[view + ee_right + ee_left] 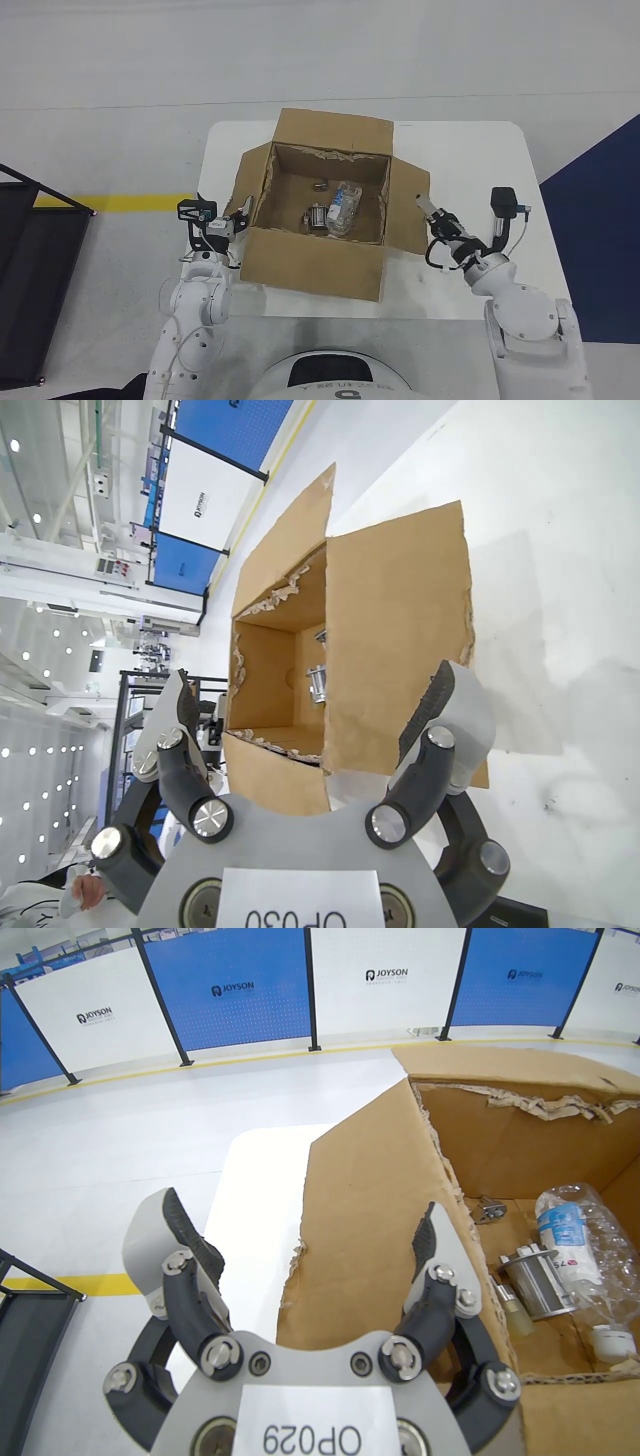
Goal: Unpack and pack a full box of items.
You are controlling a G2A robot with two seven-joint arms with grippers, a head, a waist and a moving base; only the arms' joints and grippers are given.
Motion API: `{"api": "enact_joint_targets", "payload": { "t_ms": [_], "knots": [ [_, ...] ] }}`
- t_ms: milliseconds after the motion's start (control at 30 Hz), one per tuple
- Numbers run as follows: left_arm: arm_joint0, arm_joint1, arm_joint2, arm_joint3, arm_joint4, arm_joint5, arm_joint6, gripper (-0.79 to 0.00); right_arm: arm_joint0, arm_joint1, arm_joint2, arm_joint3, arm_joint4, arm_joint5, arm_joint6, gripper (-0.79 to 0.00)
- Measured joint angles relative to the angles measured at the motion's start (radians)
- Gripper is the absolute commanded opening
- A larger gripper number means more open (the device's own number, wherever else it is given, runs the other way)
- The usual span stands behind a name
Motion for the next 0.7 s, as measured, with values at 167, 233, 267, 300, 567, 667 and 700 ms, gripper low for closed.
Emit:
{"api": "enact_joint_targets", "payload": {
  "t_ms": [167,233,267,300,567,667,700],
  "knots": [
    [0.000,0.000,0.000,0.000,0.000,0.000,0.000,0.000,0.027,0.021,0.087,0.086,-0.299,0.031,0.111,0.000],
    [0.000,0.000,0.000,0.000,0.000,0.000,0.000,0.000,0.039,0.030,0.134,0.131,-0.365,0.013,0.145,0.000],
    [0.000,0.000,0.000,0.000,0.000,0.000,0.000,0.000,0.044,0.033,0.153,0.150,-0.386,0.011,0.153,0.000],
    [0.000,0.000,0.000,0.000,0.000,0.000,0.000,0.000,0.048,0.036,0.172,0.168,-0.402,0.012,0.159,0.000],
    [0.000,0.000,0.000,0.000,0.000,0.000,0.000,0.000,0.099,0.057,0.223,0.306,-0.604,-0.003,0.210,-0.425],
    [0.000,0.000,0.000,0.000,0.000,0.000,0.000,0.000,0.166,0.062,0.195,0.398,-0.664,-0.014,0.239,-0.428],
    [0.000,0.000,0.000,0.000,0.000,0.000,0.000,0.000,0.183,0.064,0.187,0.421,-0.674,-0.023,0.245,-0.413]
  ]
}}
